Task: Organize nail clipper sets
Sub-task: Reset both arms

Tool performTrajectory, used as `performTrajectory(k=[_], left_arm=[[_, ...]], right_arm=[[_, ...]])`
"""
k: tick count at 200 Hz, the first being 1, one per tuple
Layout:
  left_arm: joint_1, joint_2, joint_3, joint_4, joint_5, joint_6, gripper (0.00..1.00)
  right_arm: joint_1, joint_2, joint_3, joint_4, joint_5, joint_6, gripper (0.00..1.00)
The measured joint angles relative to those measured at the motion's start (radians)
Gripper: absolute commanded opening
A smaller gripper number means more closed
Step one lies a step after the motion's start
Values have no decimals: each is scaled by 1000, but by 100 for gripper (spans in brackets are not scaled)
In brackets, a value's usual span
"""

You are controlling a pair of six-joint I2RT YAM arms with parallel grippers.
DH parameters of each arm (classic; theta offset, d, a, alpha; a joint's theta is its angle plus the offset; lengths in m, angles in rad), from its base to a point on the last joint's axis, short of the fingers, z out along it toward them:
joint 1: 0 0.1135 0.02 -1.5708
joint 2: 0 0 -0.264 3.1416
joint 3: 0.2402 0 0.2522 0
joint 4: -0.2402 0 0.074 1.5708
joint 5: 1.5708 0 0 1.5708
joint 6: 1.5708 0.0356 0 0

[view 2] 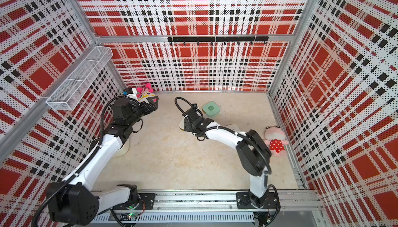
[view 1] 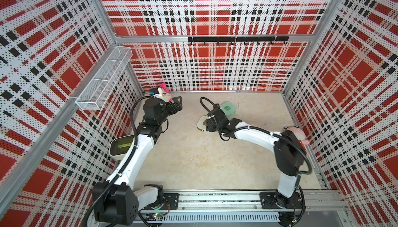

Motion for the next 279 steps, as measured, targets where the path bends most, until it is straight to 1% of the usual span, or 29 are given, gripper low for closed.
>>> performTrajectory(k=[8,15,25,39,48,57,72,90,103,119,134,146,163,181,199,218,247,279], left_arm=[[0,-29,-9,36,-31,23,98],[0,-54,-18,68,-58,46,98],[0,-86,-32,115,-87,77,98],[0,-131,-79,219,-119,121,98],[0,-170,-145,316,-145,140,98],[-1,-210,-229,423,-177,149,98],[0,-237,-333,541,-224,146,98],[-2,-197,-381,620,-270,156,98],[-10,-152,-417,670,-322,175,98],[-13,-83,-489,734,-384,203,98],[-23,1,-565,786,-446,253,98],[-40,69,-624,815,-493,291,98],[-59,140,-674,847,-548,333,98],[-62,180,-661,873,-572,359,98],[-57,196,-623,900,-580,371,98],[-55,181,-621,926,-581,374,98],[-39,138,-652,930,-578,371,98],[-13,126,-737,974,-560,349,98]], right_arm=[[1,-88,-31,15,36,-19,90],[1,-163,-54,31,78,-34,92],[-1,-254,-79,53,143,-52,100],[-8,-357,-109,82,233,-85,100],[-13,-414,-140,120,280,-130,98],[-16,-460,-187,175,314,-185,100],[-22,-526,-288,259,345,-290,100],[-60,-575,-394,322,341,-369,100],[-144,-591,-445,346,311,-381,100],[-299,-611,-532,408,270,-390,100],[-426,-634,-662,499,251,-415,100],[-483,-638,-770,569,247,-439,100],[-520,-624,-898,642,247,-478,100],[-547,-598,-996,731,245,-524,100],[-586,-578,-1054,805,232,-543,100],[-611,-570,-1112,915,223,-562,100],[-625,-549,-1158,1051,184,-591,100],[-664,-496,-1158,1177,103,-614,100]])
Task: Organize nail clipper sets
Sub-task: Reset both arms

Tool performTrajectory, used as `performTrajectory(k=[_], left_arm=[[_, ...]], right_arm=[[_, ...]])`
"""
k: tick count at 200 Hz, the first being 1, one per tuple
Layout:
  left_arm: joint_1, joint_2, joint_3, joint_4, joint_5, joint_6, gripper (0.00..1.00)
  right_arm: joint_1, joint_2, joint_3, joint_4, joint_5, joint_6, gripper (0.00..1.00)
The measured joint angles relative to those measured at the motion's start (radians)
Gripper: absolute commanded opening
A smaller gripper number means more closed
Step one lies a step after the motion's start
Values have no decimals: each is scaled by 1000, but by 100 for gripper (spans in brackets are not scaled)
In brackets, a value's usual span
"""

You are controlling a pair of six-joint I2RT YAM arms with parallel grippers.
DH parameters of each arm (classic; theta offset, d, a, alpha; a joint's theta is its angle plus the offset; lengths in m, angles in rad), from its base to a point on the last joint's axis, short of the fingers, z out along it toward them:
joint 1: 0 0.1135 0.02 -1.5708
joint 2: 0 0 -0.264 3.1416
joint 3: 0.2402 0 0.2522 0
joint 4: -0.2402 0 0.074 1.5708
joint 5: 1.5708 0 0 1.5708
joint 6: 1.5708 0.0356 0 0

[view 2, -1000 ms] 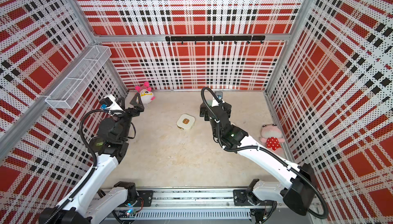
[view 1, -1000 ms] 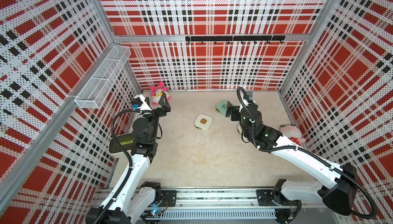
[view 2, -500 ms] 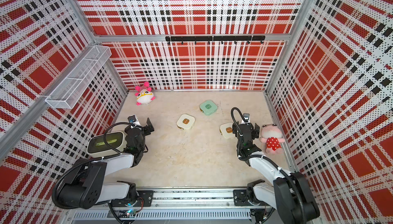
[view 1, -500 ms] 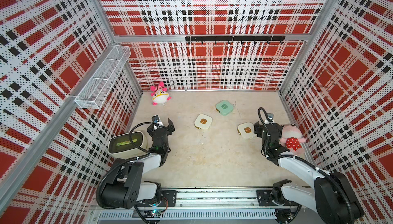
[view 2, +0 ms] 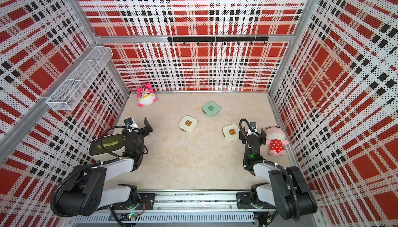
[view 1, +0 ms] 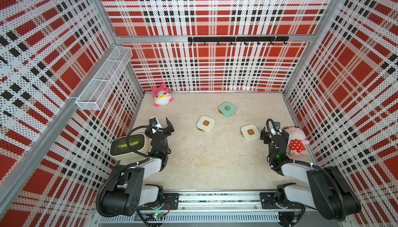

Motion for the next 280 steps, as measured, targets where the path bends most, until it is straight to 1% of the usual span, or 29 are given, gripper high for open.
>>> performTrajectory(k=[26,59,86,97,113,129,141,147,161,171,185,218,280], left_arm=[[31,48,-23,30,39,-18,98],[82,80,-3,34,92,-48,98],[86,76,-1,41,94,-58,98],[84,77,-3,59,94,-36,98],[87,101,-16,140,100,-8,98],[96,167,-39,245,112,5,98],[97,239,-84,364,114,13,98],[97,262,-102,386,114,16,98],[95,276,-120,391,113,26,98],[92,278,-114,413,113,31,98],[85,278,-85,421,107,38,98],[82,278,-44,422,107,45,98],[82,278,-44,422,107,45,98]], right_arm=[[-39,57,1,89,-91,-6,100],[-77,91,54,80,-211,-6,100],[-93,88,48,119,-292,-3,100],[-93,87,26,142,-328,-3,100],[-93,89,18,145,-357,0,100],[-96,99,29,150,-378,6,100],[-100,136,30,208,-408,7,100],[-99,170,25,254,-419,6,100],[-99,270,-3,381,-430,8,100],[-99,304,-18,376,-425,14,100],[-99,304,-4,339,-419,19,100],[-105,304,97,302,-384,50,100],[-114,304,95,285,-360,66,100]])
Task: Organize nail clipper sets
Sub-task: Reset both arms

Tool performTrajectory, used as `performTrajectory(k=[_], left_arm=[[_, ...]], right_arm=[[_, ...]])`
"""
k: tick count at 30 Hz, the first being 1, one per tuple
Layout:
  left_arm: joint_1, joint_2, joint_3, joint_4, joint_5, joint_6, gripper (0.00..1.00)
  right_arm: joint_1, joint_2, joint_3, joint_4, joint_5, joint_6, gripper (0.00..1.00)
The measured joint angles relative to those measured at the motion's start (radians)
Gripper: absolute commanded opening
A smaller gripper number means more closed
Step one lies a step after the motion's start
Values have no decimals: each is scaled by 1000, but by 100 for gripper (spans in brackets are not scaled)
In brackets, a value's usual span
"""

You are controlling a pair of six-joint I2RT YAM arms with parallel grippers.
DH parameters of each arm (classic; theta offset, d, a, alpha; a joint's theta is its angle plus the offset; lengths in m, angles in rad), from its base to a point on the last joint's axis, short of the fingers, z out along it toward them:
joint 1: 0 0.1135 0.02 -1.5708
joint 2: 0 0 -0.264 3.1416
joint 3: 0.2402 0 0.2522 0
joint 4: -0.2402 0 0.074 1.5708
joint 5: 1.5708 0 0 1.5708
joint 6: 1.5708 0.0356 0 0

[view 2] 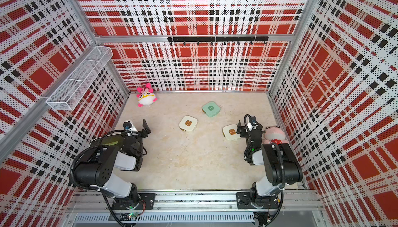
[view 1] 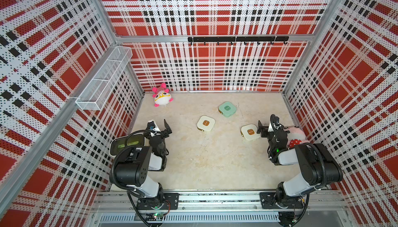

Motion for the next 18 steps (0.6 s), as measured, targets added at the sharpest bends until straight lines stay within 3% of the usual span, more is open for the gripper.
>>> performTrajectory(k=[18], left_arm=[[-3,0,0,0,-1,8,98]], right_arm=[[0,0,0,-16,-1,1,100]])
